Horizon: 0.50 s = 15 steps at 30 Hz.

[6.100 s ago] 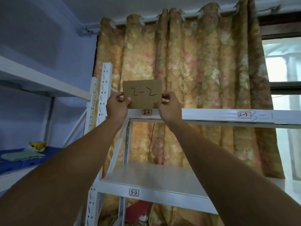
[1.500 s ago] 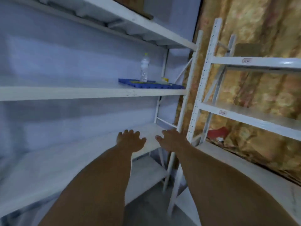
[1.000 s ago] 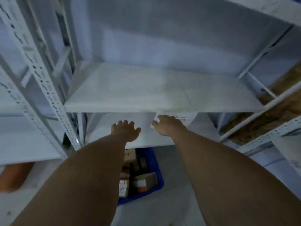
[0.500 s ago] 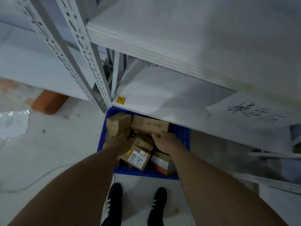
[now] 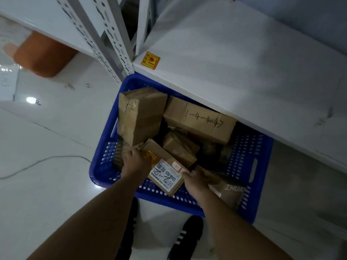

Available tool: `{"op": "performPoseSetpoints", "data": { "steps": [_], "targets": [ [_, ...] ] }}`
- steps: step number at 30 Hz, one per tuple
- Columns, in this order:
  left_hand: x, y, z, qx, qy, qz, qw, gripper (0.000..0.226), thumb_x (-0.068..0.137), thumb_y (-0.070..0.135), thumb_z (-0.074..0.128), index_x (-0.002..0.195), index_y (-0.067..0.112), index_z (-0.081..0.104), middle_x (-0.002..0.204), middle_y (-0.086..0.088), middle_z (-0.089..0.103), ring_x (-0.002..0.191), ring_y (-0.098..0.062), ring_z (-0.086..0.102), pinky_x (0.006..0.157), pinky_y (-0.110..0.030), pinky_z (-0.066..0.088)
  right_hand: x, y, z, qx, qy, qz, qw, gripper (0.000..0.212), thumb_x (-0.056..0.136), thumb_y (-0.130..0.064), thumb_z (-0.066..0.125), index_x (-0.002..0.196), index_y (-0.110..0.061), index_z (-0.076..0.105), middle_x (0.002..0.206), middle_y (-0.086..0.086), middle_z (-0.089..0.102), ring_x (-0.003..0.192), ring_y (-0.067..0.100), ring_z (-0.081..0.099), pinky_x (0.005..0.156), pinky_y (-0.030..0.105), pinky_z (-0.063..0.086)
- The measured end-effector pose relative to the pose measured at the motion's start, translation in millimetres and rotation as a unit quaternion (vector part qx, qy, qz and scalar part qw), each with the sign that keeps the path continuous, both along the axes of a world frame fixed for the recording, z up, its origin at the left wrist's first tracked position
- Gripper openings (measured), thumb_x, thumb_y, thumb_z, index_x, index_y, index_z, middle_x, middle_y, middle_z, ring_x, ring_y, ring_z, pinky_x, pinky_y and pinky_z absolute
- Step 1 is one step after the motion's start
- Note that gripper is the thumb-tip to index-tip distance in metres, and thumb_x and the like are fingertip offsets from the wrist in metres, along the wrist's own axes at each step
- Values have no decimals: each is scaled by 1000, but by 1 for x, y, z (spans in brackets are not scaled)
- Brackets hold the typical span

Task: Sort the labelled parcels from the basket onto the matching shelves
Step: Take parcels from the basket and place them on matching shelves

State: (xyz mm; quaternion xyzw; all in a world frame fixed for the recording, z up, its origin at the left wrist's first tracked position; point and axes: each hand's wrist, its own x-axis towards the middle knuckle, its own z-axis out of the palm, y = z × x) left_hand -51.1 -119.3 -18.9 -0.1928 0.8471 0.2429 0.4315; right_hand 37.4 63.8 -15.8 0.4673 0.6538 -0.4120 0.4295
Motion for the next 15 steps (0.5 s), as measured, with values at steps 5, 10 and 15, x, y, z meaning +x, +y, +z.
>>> {"op": "performPoseSetpoints", "data": {
  "steps": [5, 10, 15],
  "targets": [
    [1, -15, -60, 34, -7, 70, 997, 80, 64, 58, 43, 139, 30, 35, 136, -11, 49, 117, -34, 58, 92, -55, 55, 7, -11, -33, -34, 0, -127, 991, 55, 105, -42, 53, 150, -14, 45, 138, 8, 63, 97, 8, 59, 78, 24, 45],
    [0, -14, -47, 57, -24, 82, 995, 66, 75, 52, 50, 134, 23, 46, 124, -8, 54, 102, -29, 65, 86, -48, 59, 7, -18, -42, -39, -8, -233, 972, 60, 101, -48, 56, 148, -15, 44, 120, 9, 70, 107, 22, 68, 97, 42, 56],
    [-9, -17, -18, 109, -38, 168, 979, 39, 94, 32, 67, 127, 15, 57, 119, -14, 64, 93, -28, 71, 78, -40, 62, -3, -4, -17, -17, 20, -206, 978, 35, 99, -44, 62, 122, -18, 63, 104, 5, 76, 92, 22, 74, 85, 40, 62]
  ]
}}
